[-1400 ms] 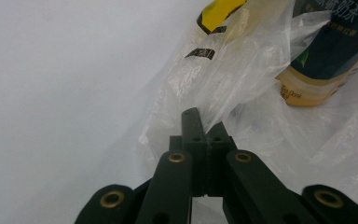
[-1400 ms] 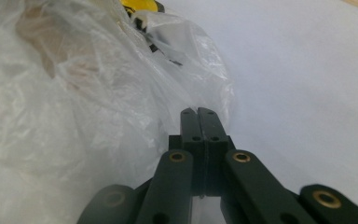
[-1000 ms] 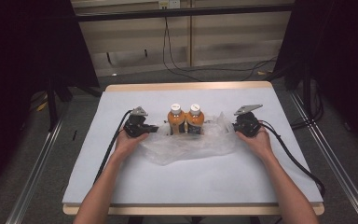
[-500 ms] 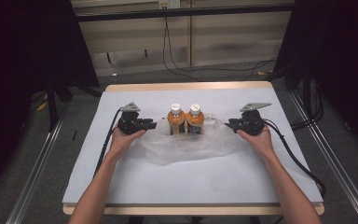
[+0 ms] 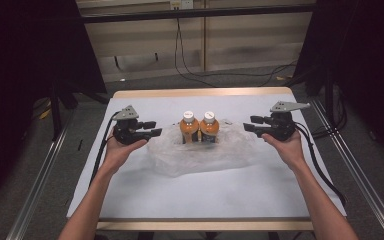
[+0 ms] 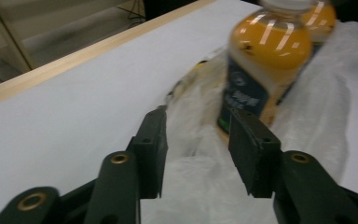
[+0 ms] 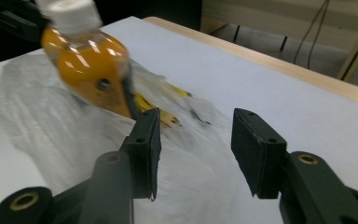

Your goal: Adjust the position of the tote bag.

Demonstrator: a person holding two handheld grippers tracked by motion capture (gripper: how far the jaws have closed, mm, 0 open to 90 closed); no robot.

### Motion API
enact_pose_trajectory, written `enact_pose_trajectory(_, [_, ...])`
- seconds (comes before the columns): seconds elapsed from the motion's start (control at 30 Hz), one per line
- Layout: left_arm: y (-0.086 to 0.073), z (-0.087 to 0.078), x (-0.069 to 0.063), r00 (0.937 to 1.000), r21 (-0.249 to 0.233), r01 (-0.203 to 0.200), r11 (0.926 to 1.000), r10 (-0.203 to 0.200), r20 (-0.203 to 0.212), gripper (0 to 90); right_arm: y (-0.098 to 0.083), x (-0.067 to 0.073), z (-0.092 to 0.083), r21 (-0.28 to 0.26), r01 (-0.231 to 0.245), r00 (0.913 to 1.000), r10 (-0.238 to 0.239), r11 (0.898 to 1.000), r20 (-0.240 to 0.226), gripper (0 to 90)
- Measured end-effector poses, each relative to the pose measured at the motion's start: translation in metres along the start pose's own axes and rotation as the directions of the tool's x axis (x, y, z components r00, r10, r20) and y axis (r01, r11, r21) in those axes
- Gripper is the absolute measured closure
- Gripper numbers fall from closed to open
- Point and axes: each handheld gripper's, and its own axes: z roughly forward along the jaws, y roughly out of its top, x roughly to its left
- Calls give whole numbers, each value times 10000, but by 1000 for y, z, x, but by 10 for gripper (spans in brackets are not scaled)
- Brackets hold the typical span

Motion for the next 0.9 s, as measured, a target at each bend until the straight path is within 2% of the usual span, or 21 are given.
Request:
enact_pose_trajectory(0.03, [4, 3, -10, 9995, 52, -203, 9998, 201, 259, 637, 4, 6, -1, 38, 142, 9997, -142, 9999, -183, 551])
enact_pose_trajectory(0.07, [4, 3, -10, 9995, 52, -203, 9998, 201, 259, 678, 4, 6, -1, 38, 142, 9997, -142, 9999, -183, 551])
enact_pose_trajectory(0.1, [7, 10, -19, 9967, 215, -621, 9978, 609, 538, 696, 10, 19, 1, 127, 467, 9974, -459, 9988, -554, 595])
enact_pose_trajectory(0.13, [7, 10, -19, 9967, 215, -621, 9978, 609, 538, 714, 12, 25, 3, 178, 658, 9953, -644, 9977, -722, 612])
enact_pose_trajectory(0.17, [9, 13, -23, 9953, 409, -796, 9960, 771, 594, 714, 12, 25, 3, 178, 658, 9953, -644, 9977, -722, 612])
enact_pose_trajectory(0.2, [10, 20, -25, 9929, 474, -941, 9944, 903, 773, 736, 14, 31, 6, 257, 850, 9933, -827, 9960, -808, 642])
enact_pose_trajectory(0.23, [10, 25, -27, 9927, 532, -923, 9943, 877, 828, 764, 20, 35, 13, 442, 943, 9915, -898, 9946, -941, 722])
enact_pose_trajectory(0.27, [11, 28, -28, 9924, 633, -965, 9933, 911, 829, 769, 21, 34, 16, 490, 913, 9925, -868, 9946, -860, 750])
enact_pose_trajectory(0.33, [9, 41, -25, 9925, 892, -769, 9930, 678, 1015, 788, 25, 29, 23, 546, 773, 9925, -716, 9955, -994, 791])
enact_pose_trajectory(0.37, [9, 41, -25, 9925, 892, -769, 9930, 678, 1015, 803, 26, 27, 27, 641, 715, 9927, -648, 9954, -1017, 813])
enact_pose_trajectory(0.43, [4, 52, -23, 9913, 1410, -738, 9873, 571, 1188, 822, 27, 22, 36, 957, 678, 9920, -569, 9931, -1126, 831])
enact_pose_trajectory(0.5, [1, 58, -24, 9894, 1695, -859, 9818, 641, 1304, 833, 24, 21, 46, 1491, 762, 9909, -582, 9859, -1215, 848])
enact_pose_trajectory(0.53, [1, 58, -24, 9894, 1695, -859, 9818, 641, 1304, 833, 24, 21, 46, 1491, 762, 9909, -582, 9859, -1215, 848])
enact_pose_trajectory(0.57, [-1, 62, -26, 9874, 1959, -1011, 9754, 743, 1399, 833, 18, 23, 57, 1869, 948, 9886, -705, 9778, -1328, 846])
enact_pose_trajectory(0.6, [-2, 65, -27, 9853, 1987, -1108, 9738, 814, 1505, 833, 16, 24, 59, 1958, 946, 9877, -674, 9761, -1411, 847])
enact_pose_trajectory(0.63, [-2, 66, -28, 9842, 2194, -1203, 9682, 873, 1542, 833, 14, 26, 63, 2036, 993, 9869, -703, 9740, -1450, 848])
enact_pose_trajectory(0.73, [-5, 72, -32, 9819, 2386, -1379, 9613, 1010, 1605, 840, 10, 29, 72, 2159, 1063, 9857, -743, 9706, -1514, 854])
enact_pose_trajectory(0.77, [-5, 73, -32, 9803, 2544, -1548, 9546, 1165, 1595, 840, 9, 29, 75, 2222, 1061, 9851, -720, 9692, -1561, 859])
enact_pose_trajectory(0.8, [-6, 75, -33, 9797, 2524, -1495, 9560, 1087, 1684, 843, 8, 29, 79, 2292, 1029, 9848, -666, 9679, -1607, 860])
enact_pose_trajectory(0.9, [-9, 79, -33, 9765, 2900, -1721, 9414, 1242, 1763, 856, 2, 28, 89, 2790, 1186, 9836, -742, 9529, -1645, 870])
